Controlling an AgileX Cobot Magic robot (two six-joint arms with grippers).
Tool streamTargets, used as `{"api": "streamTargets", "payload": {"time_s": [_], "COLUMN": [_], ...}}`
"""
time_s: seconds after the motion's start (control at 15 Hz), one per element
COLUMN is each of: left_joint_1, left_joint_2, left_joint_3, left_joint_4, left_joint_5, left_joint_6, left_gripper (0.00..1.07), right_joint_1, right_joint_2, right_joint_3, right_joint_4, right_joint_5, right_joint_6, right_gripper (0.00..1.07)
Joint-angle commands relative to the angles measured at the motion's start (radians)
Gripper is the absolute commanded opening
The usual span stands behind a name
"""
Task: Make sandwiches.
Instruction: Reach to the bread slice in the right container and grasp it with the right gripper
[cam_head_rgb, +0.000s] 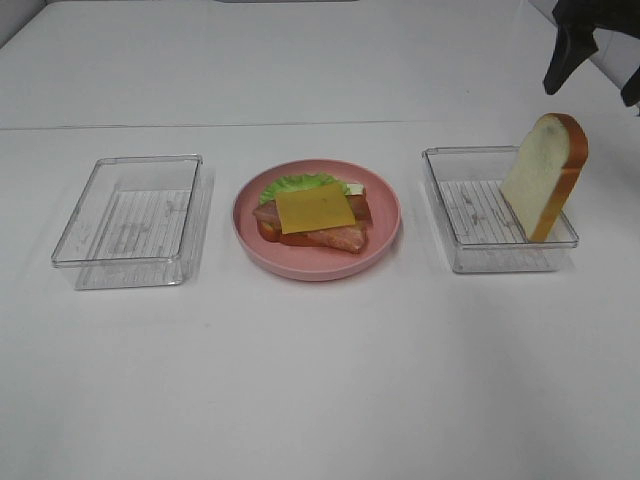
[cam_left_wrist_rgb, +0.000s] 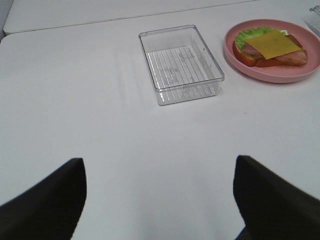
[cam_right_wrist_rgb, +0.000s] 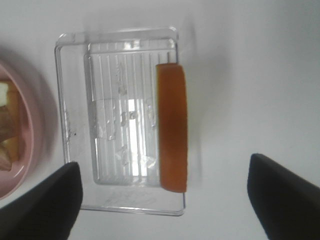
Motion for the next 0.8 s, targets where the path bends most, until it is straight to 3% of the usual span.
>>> {"api": "streamTargets", "payload": {"time_s": [0.07, 0.53, 0.67, 0.73, 0.8], "left_joint_1": [0.002, 0.002, 0.002, 0.002, 0.002], "left_joint_2": [-0.019, -0.019, -0.019, -0.019, -0.019], "left_joint_3": [0.002, 0.002, 0.002, 0.002, 0.002], "left_joint_4": [0.002, 0.002, 0.002, 0.002, 0.002], "left_joint_5": [-0.010, -0.010, -0.010, -0.010, -0.010], "left_joint_6": [-0.003, -0.003, -0.003, -0.003, -0.003], "left_gripper": [0.77, 0.77, 0.77, 0.77, 0.77], "right_joint_1": [0.001, 0.001, 0.001, 0.001, 0.001], "right_joint_2": [0.031, 0.133, 0.167, 0.167, 0.163], "right_joint_3": [0.016, 0.015, 0.015, 0.015, 0.013], "right_joint_4": [0.086, 0.072, 0.049, 0.033, 0.022], "right_joint_5": [0.022, -0.038, -0.027, -0.022, -0.006], "right_joint_6": [-0.053, -0.049, -0.052, -0.044, -0.034], "right_gripper": [0.83, 0.83, 0.58, 0.39, 0.07]}}
